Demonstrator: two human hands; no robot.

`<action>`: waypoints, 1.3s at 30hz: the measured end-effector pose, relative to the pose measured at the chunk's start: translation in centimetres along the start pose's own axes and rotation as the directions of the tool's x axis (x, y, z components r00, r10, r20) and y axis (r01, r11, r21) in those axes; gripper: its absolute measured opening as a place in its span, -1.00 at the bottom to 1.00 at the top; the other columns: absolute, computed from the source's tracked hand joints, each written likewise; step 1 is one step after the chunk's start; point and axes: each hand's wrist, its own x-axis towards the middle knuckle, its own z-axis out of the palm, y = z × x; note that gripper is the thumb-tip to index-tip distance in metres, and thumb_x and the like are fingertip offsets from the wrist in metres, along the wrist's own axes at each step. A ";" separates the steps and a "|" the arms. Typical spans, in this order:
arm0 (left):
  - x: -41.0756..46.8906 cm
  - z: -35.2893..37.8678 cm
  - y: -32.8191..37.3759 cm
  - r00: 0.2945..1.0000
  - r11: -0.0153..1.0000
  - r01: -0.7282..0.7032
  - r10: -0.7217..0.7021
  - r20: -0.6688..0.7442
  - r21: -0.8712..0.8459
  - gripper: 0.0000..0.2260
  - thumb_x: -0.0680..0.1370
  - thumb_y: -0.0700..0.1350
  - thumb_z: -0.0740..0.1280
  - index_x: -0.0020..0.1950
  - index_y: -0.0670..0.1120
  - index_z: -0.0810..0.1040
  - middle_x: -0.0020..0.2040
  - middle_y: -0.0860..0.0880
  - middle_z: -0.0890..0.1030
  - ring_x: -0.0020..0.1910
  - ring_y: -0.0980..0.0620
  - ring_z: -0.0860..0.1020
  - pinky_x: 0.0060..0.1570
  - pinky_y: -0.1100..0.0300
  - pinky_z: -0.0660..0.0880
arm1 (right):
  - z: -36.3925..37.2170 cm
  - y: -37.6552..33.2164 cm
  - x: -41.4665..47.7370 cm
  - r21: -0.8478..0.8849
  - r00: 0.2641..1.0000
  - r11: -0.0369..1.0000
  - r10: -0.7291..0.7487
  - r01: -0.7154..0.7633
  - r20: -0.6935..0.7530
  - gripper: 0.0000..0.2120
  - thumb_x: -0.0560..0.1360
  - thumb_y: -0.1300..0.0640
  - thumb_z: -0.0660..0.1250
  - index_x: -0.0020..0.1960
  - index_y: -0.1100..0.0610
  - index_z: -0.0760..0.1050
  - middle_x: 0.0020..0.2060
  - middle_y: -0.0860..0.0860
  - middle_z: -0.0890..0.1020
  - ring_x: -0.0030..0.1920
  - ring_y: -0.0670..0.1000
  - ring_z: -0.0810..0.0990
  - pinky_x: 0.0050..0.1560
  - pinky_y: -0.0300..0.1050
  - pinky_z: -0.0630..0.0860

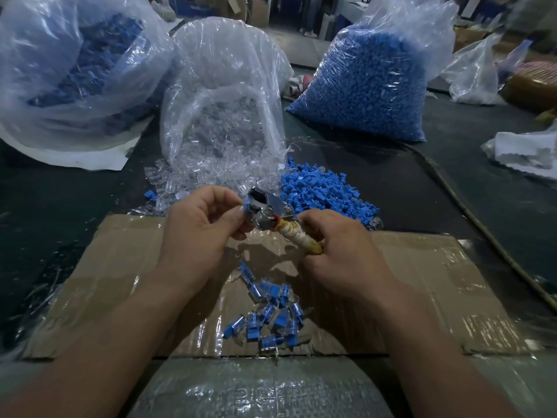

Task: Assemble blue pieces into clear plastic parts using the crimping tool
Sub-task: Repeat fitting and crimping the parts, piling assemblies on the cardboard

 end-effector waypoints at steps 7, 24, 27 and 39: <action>0.2 -0.9 0.4 0.998 0.994 0.013 -0.020 -0.058 -0.110 -0.89 0.42 -0.31 0.36 -0.20 -0.10 0.57 -0.35 0.00 0.64 -0.41 0.17 0.58 -0.41 0.39 0.49 | -0.6 0.9 -0.1 -0.053 0.998 0.998 0.019 -0.016 0.056 -0.71 0.39 0.09 0.38 0.10 -0.04 0.49 -0.13 -0.12 0.50 -0.13 -0.11 0.43 -0.14 -0.14 0.41; -0.2 -0.9 1.5 0.808 0.976 0.134 -0.207 0.551 0.170 -0.90 0.17 -0.02 0.42 -0.36 0.02 0.66 -0.34 -0.01 0.65 -0.41 0.18 0.56 -0.39 0.41 0.48 | -0.2 1.6 0.3 -0.115 0.976 0.989 0.117 -0.097 0.185 -0.28 0.19 -0.23 0.49 0.27 -0.07 0.36 0.10 -0.09 0.47 0.08 -0.08 0.38 0.03 -0.12 0.36; 0.3 -1.0 0.3 0.918 0.969 0.143 -0.207 0.340 0.204 -0.96 0.31 -0.07 0.43 -0.35 0.05 0.63 -0.33 -0.02 0.64 -0.38 0.09 0.56 -0.36 0.39 0.49 | -0.1 1.6 0.3 -0.101 0.975 0.990 0.116 -0.098 0.192 -0.28 0.17 -0.24 0.49 0.26 -0.09 0.35 0.06 -0.14 0.41 0.04 -0.12 0.33 -0.05 -0.15 0.29; 2.9 -1.6 -3.9 0.999 0.632 0.037 -0.054 -0.004 0.774 -0.63 0.50 -0.05 0.36 0.30 -0.02 0.46 0.21 -0.08 0.38 0.04 0.02 0.40 0.01 0.10 0.33 | -0.9 2.3 0.3 0.015 0.984 0.992 0.125 -0.128 0.124 -0.50 0.26 -0.27 0.41 0.11 -0.13 0.39 -0.04 -0.19 0.33 0.03 -0.16 0.31 -0.03 -0.19 0.25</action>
